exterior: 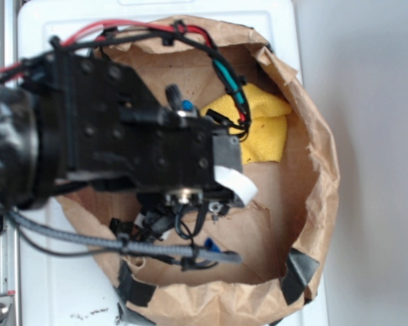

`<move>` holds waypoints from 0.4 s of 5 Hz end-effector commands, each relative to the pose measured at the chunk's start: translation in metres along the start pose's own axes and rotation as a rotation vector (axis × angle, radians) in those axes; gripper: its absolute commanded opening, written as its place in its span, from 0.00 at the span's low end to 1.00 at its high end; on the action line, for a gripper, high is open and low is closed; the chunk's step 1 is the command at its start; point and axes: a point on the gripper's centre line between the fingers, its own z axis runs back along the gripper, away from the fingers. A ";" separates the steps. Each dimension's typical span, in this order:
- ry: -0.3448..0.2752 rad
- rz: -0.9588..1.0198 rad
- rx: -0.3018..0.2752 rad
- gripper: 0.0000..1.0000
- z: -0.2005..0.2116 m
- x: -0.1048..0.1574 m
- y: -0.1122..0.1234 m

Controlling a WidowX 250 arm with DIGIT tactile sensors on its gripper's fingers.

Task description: Grab the red paper.

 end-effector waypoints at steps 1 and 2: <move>-0.044 -0.027 0.041 1.00 0.012 0.008 -0.014; -0.023 -0.029 0.073 1.00 0.001 0.006 -0.017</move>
